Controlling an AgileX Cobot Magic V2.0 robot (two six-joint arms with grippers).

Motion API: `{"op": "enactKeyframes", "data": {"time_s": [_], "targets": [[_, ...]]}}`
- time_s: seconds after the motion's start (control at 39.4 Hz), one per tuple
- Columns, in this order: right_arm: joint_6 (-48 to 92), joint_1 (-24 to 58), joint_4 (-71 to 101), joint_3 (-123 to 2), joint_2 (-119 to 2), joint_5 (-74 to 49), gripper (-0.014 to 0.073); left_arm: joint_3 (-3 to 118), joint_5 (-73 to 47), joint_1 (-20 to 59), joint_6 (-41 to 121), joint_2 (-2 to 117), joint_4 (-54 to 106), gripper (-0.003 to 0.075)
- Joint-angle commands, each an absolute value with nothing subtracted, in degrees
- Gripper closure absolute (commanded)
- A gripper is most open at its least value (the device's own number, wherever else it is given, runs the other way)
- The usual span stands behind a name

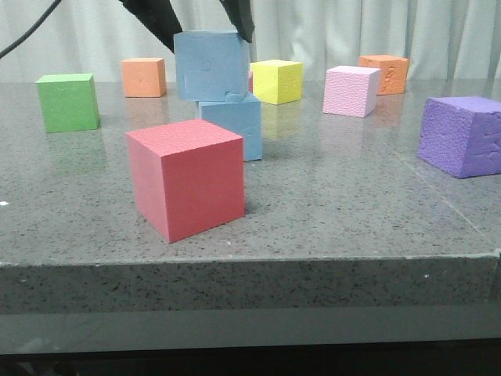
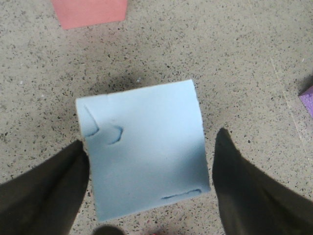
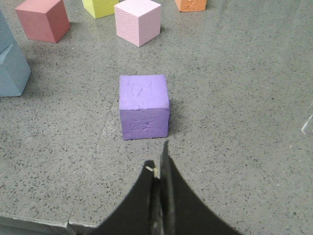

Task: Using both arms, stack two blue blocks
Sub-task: 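Open the left gripper and raise it off the stack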

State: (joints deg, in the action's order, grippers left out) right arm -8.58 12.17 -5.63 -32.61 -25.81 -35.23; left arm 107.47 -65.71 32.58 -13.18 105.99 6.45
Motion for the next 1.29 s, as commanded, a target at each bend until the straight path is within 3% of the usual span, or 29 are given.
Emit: {"op": "enactKeyframes", "data": {"time_s": [0.0,0.3,0.68,0.81,1.12,1.27], "targets": [[-7.9,11.8,-5.9,-34.1,-26.1,-30.5,0.0661,109.3,-63.1,32.9,-13.0,103.0,6.8,0.0190],[-7.9,11.8,-5.9,-34.1,-26.1,-30.5,0.0661,110.1,-63.9,32.9,-13.0,102.6,6.2,0.0185],[-7.9,11.8,-5.9,-34.1,-26.1,-30.5,0.0661,120.3,-69.0,32.9,-11.5,102.6,2.9,0.0200],[-7.9,11.8,-5.9,-34.1,-26.1,-30.5,0.0661,122.2,-69.3,32.9,-10.2,102.6,2.9,0.0314],[-7.9,11.8,-6.0,-34.1,-26.1,-30.4,0.0661,123.8,-71.8,32.9,-8.0,102.3,2.9,0.0740],[-7.9,11.8,-6.0,-34.1,-26.1,-30.4,0.0661,124.2,-73.0,32.8,-7.4,101.5,2.8,0.0741]]}}
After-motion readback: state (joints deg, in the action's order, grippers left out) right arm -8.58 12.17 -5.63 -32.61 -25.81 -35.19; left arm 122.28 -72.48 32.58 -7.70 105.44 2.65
